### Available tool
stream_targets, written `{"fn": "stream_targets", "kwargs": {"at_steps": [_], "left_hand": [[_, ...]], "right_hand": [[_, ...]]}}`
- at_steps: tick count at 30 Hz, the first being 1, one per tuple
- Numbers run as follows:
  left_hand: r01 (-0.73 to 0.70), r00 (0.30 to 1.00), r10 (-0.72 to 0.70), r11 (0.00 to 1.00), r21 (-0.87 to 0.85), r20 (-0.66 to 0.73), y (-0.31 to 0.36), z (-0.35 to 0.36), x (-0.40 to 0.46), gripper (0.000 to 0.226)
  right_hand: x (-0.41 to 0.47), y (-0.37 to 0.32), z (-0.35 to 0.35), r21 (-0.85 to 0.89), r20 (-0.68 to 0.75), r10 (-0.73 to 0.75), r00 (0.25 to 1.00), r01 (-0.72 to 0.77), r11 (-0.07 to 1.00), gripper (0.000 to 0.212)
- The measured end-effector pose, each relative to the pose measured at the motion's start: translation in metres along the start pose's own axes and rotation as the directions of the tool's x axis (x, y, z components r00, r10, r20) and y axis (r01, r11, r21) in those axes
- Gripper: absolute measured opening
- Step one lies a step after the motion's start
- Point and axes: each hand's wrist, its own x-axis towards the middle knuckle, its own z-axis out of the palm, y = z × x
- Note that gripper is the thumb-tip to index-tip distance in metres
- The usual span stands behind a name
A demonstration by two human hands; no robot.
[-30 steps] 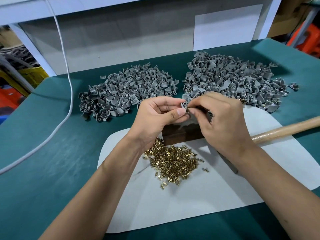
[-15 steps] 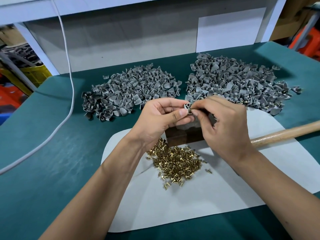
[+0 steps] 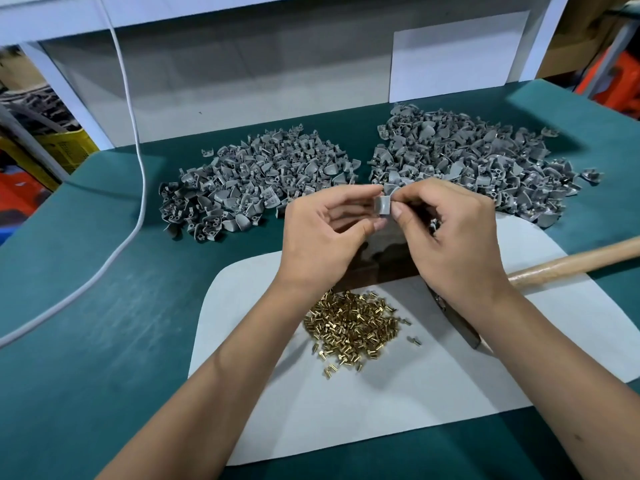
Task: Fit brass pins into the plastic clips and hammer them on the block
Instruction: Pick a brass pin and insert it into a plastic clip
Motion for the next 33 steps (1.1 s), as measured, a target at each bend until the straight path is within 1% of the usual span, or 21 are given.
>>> {"fn": "stream_targets", "kwargs": {"at_steps": [2,6,8,12,16,20,24,27,29,33], "left_hand": [[0.015,0.998,-0.014,1.0,0.026,-0.057,-0.001,0.006,-0.001,0.036],[0.071,0.993,-0.081,0.992,-0.103,-0.09,0.0,0.012,-0.004,0.027],[0.073,0.992,-0.084,0.991,-0.113,-0.099,0.001,0.014,-0.005,0.022],[0.072,0.991,-0.08,0.995,-0.075,-0.112,0.002,0.017,-0.006,0.018],[0.045,0.993,-0.04,0.998,0.042,-0.107,0.001,0.014,-0.006,0.014],[0.023,0.995,-0.011,0.992,0.12,-0.103,0.0,0.015,-0.008,0.014],[0.043,0.993,-0.027,0.989,0.141,-0.119,-0.002,0.018,-0.01,0.011],[0.053,0.992,-0.039,0.992,0.114,-0.121,-0.003,0.019,-0.012,0.011],[0.057,0.993,-0.045,0.993,0.106,-0.109,-0.003,0.019,-0.012,0.01],[0.044,0.998,-0.036,0.987,0.153,-0.051,0.0,0.017,-0.009,0.014]], "right_hand": [[0.0,-0.002,0.001,0.008,-0.008,0.017,1.0,-0.017,1.0,0.008],[-0.001,-0.005,0.002,0.014,-0.036,0.04,0.999,-0.04,0.999,0.007],[-0.001,-0.007,0.003,0.024,-0.044,0.054,0.998,-0.053,0.998,0.007],[0.0,-0.008,0.002,0.019,-0.06,0.074,0.995,-0.073,0.997,0.006],[-0.002,-0.011,0.003,-0.009,-0.061,0.095,0.994,-0.096,0.995,0.005],[-0.003,-0.014,0.005,-0.015,-0.076,0.13,0.989,-0.132,0.991,0.005],[-0.006,-0.015,0.006,-0.023,-0.073,0.146,0.987,-0.148,0.989,0.006],[-0.006,-0.014,0.005,-0.014,-0.072,0.148,0.986,-0.15,0.989,0.005],[-0.006,-0.013,0.005,-0.014,-0.063,0.152,0.986,-0.153,0.988,0.005],[-0.004,-0.01,0.004,0.001,-0.03,0.18,0.983,-0.18,0.984,0.007]]}}
